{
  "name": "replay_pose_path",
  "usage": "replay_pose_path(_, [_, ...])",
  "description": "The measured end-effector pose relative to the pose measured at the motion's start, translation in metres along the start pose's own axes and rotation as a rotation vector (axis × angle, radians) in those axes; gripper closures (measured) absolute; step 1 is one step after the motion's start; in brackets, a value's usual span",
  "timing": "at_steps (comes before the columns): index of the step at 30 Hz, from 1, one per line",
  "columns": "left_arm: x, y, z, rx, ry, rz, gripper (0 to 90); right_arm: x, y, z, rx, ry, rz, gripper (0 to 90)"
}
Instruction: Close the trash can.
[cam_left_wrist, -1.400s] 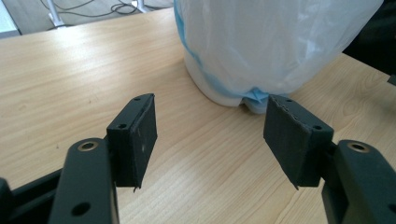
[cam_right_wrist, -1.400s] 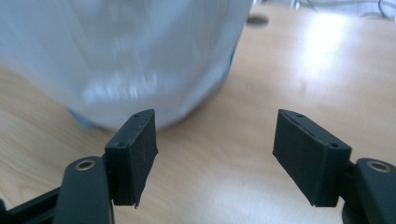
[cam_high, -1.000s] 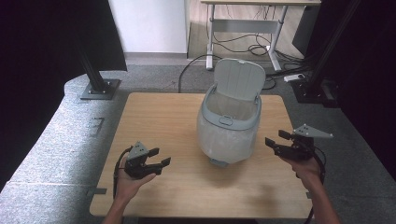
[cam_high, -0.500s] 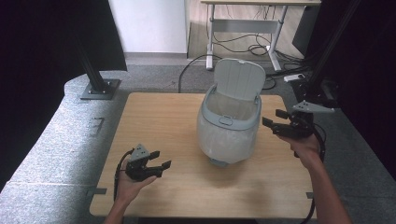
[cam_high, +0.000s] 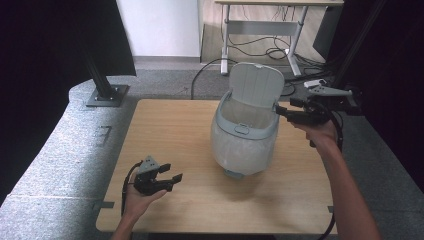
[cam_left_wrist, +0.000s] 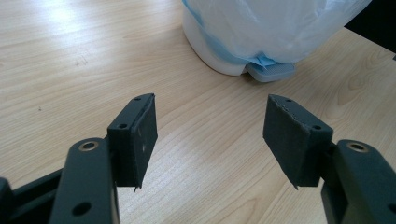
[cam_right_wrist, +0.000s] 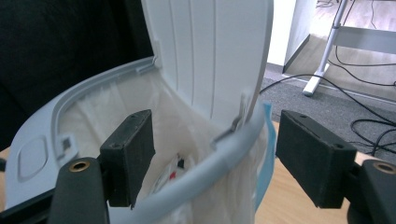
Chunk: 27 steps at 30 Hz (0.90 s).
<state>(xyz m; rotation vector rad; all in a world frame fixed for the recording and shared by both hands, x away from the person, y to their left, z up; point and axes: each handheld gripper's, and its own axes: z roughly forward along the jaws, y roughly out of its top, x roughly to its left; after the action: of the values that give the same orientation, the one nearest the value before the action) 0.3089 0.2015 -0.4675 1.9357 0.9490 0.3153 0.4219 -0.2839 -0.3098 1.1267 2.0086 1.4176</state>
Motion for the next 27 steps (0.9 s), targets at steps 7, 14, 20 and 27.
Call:
replay_pose_path(7, [0.003, -0.003, 0.000, 0.007, -0.004, -0.009, 35.5, -0.010, 0.019, 0.017, -0.002, 0.002, 0.007, 26.4])
replay_pose_path(14, [0.008, -0.005, -0.002, 0.001, -0.008, -0.030, 35.7, -0.017, 0.030, 0.029, -0.028, 0.033, 0.022, 26.3])
replay_pose_path(20, [0.009, -0.007, -0.003, 0.001, -0.020, -0.042, 35.9, -0.005, 0.034, 0.032, -0.035, 0.081, -0.032, 24.4])
replay_pose_path(27, [0.005, -0.006, -0.001, 0.007, -0.033, -0.033, 35.9, 0.009, 0.023, 0.020, -0.032, 0.140, -0.056, 23.4])
